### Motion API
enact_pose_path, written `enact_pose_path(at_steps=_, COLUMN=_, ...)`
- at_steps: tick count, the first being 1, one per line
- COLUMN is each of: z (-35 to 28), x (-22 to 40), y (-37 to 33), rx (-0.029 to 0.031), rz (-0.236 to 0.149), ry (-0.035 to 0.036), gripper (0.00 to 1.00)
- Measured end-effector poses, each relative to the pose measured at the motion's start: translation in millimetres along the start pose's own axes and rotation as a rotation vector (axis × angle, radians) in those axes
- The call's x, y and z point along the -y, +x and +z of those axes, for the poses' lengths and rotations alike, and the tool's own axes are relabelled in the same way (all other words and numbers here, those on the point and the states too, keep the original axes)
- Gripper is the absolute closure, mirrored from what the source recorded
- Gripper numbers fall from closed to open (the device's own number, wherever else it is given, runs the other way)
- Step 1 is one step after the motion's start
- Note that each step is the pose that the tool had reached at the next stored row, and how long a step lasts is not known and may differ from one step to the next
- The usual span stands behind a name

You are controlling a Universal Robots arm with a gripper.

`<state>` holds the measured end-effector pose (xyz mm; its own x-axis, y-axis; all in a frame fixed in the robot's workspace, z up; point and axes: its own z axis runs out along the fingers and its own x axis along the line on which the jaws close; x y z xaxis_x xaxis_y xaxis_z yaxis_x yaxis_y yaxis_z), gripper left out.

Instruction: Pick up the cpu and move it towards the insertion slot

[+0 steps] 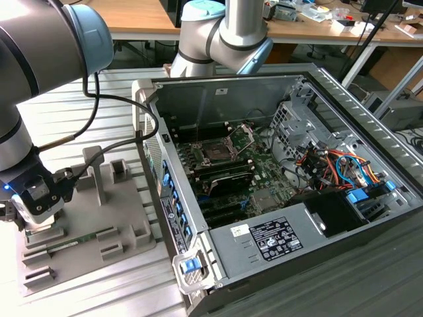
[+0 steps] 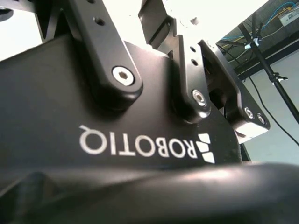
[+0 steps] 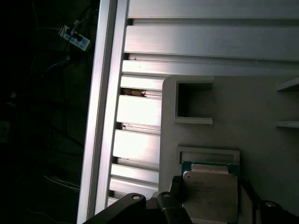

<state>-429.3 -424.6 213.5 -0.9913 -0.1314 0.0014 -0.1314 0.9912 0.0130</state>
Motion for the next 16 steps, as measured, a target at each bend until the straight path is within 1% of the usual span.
enact_pose_path(at_steps=16, z=-2.8, x=0.0, y=0.0, rx=-0.0001, rz=0.000, ry=0.0001, gripper=0.45)
